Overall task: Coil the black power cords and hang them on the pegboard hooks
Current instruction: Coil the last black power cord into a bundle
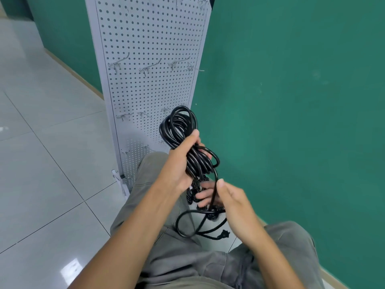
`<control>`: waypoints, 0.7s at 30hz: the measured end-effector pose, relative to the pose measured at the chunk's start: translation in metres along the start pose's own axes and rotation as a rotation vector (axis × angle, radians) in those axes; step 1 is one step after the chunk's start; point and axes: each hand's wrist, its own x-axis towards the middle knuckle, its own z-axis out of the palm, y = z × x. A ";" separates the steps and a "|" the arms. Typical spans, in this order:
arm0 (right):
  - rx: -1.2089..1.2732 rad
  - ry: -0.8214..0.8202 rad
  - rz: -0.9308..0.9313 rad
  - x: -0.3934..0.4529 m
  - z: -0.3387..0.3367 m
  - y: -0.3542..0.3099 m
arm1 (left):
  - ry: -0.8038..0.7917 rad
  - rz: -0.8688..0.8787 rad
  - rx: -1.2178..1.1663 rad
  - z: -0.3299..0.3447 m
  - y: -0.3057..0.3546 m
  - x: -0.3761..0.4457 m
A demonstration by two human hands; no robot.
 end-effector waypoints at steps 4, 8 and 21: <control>-0.219 -0.034 -0.010 -0.007 0.008 0.003 | 0.166 0.070 -0.031 -0.008 0.009 0.004; -0.384 -0.067 -0.068 -0.012 0.009 -0.001 | 0.371 0.141 0.035 -0.024 0.014 0.013; -0.687 -0.166 -0.194 -0.007 -0.031 -0.062 | 0.364 0.346 0.645 -0.016 -0.004 0.010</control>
